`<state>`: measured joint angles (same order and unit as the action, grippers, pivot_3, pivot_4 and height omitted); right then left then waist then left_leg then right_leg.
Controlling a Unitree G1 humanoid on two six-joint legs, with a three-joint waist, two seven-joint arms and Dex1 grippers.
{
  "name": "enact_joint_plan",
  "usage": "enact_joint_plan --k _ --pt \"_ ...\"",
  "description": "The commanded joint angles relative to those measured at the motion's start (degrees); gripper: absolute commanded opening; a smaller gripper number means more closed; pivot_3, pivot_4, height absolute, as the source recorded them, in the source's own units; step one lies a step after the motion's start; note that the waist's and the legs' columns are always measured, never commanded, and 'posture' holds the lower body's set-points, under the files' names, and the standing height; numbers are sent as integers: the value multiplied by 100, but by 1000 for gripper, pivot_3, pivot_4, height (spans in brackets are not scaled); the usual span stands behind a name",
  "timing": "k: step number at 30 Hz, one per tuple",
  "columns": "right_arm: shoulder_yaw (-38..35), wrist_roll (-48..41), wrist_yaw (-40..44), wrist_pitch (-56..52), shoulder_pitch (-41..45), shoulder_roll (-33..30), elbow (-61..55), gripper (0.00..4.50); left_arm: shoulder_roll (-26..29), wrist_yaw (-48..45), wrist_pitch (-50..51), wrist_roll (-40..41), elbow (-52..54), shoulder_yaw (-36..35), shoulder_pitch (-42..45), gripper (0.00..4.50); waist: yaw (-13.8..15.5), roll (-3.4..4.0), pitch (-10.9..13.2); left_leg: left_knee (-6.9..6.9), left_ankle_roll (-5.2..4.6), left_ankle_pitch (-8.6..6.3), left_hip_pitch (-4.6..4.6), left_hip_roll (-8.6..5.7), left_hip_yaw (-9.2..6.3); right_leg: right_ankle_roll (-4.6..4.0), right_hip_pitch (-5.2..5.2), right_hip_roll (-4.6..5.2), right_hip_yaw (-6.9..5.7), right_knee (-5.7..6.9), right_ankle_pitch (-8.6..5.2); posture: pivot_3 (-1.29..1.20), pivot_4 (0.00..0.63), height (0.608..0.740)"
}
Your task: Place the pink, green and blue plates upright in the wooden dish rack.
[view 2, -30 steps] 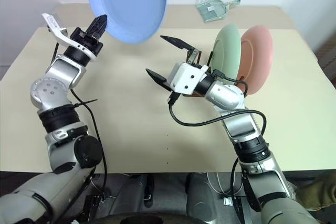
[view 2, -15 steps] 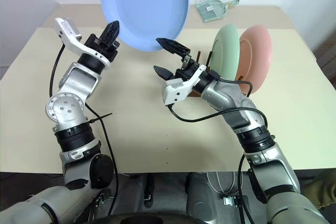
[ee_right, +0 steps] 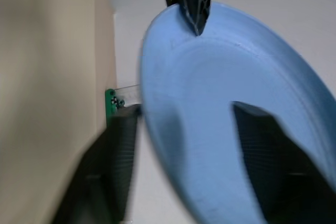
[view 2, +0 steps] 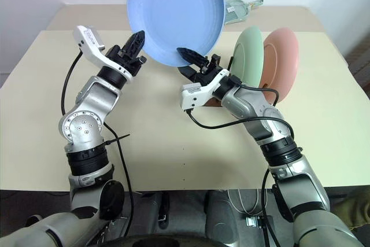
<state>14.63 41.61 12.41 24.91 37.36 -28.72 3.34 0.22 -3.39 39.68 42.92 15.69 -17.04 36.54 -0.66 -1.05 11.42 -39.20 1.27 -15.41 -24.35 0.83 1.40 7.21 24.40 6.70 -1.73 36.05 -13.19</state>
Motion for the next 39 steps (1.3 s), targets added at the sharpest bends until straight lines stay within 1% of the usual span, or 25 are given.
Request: enact_joint_plan --k 1,2,6,9,12,13,14,16,18,19,21,24,27,28,29,30,32,35,37,39 --pt "-6 5 -50 -17 203 -11 -100 572 64 33 -137 -27 279 182 24 0 1 0 0 0 0 0 0 0 0 0 0 0 0 0 0 0 150 740" --pt "5 18 -50 -33 210 -11 -100 81 81 35 -140 -4 276 196 26 0 1 0 0 0 0 0 0 0 0 0 0 0 0 0 0 0 150 740" --pt "6 36 -51 -75 222 -16 -103 26 147 38 -103 106 293 249 23 0 0 1 0 0 -1 0 0 0 0 0 0 -1 0 -1 0 0 150 740" --pt "-8 20 -48 -84 225 -27 -101 26 -8 -4 161 807 169 88 60 0 1 1 0 0 0 0 0 0 0 0 0 0 0 0 0 0 150 740" --pt "-14 25 -48 -81 242 -42 -113 0 39 -58 396 1219 150 68 50 1015 10 1 0 0 0 0 -1 0 -3 0 -1 -1 -1 0 0 0 150 740" --pt "-21 27 -54 -83 257 -52 -113 0 68 -65 427 1311 154 58 39 1598 7 1 0 -1 0 0 0 -1 -2 0 -2 0 0 -1 0 0 150 740" --pt "-24 27 -59 -87 269 -59 -111 0 91 -55 445 1380 156 50 32 1998 2 1 0 -1 0 0 -1 -1 -2 0 -2 0 0 -2 0 0 150 740" --pt "-36 13 -70 -95 290 -71 -107 0 189 -58 389 1388 124 19 40 3100 -1 1 0 0 0 0 2 0 -3 0 -2 -1 0 -1 0 0 150 740" --pt "-63 -54 -76 -94 312 -69 -104 0 455 -226 391 1598 -79 -220 136 4132 -9 1 0 2 0 0 3 0 -2 0 -2 -2 0 -1 0 0 150 740" --pt "-96 -116 -77 -103 322 -56 -119 0 644 -341 434 1782 -229 -386 211 4444 -16 1 0 2 0 0 4 0 -2 -1 -2 -2 0 0 0 0 150 740" --pt "-147 -214 -75 -124 339 -39 -155 0 987 -537 500 2076 -487 -602 318 4444 -28 1 0 4 0 0 6 2 -2 -1 -2 -5 0 2 0 0 150 740" --pt "-218 -308 -69 -169 407 -24 -192 0 1613 -973 621 2454 -1144 -989 500 4444 -19 1 0 5 0 0 6 2 -3 -1 -2 -6 0 1 0 0 150 740" --pt "-266 -513 -67 -150 500 29 -236 0 2391 -1774 468 2069 -1877 -1044 547 4444 -22 1 0 5 1 1 6 2 -3 -1 -2 -5 0 1 0 0 150 740" --pt "-283 -619 -64 -143 529 69 -272 0 2578 -2031 440 1985 -1992 -1011 524 4444 -23 1 0 5 1 1 6 2 -2 -1 -2 -5 0 1 0 0 150 740" --pt "-330 -932 9 -155 545 176 -338 0 2733 -2337 486 1959 -1978 -917 439 4444 -17 1 0 5 2 1 5 2 -2 -1 -2 -6 -1 0 0 0 150 740" --pt "-436 -1435 119 -292 543 370 -432 0 2846 -2623 542 1926 -1903 -795 332 4444 -21 1 0 5 2 1 5 2 -1 -1 -2 -5 -1 -1 -1 0 150 740" --pt "-674 -2766 501 -708 560 803 -701 0 2912 -2938 70 1389 -1638 -481 109 4444 -19 2 0 8 2 1 3 3 -1 -1 -2 -5 -1 -1 -1 0 150 740" --pt "-1034 -4597 977 -1631 602 1393 -1158 0 2707 -3246 -857 695 -1558 -196 -34 4444 4 1 0 9 5 3 3 5 -3 -2 -7 -5 -4 -1 0 0 150 740" --pt "-1219 -5469 1151 -2167 605 1598 -1451 0 2593 -3422 -1195 494 -1595 -121 -68 4444 9 2 0 6 5 3 4 5 -4 -3 -12 -4 -6 -2 1 0 150 740" --pt "-1494 -6665 1264 -2939 556 1777 -1787 0 2533 -3563 -1407 350 -1629 -70 -84 4444 1 2 0 6 1 1 5 5 -5 -4 -12 -4 -6 -1 2 0 150 740"
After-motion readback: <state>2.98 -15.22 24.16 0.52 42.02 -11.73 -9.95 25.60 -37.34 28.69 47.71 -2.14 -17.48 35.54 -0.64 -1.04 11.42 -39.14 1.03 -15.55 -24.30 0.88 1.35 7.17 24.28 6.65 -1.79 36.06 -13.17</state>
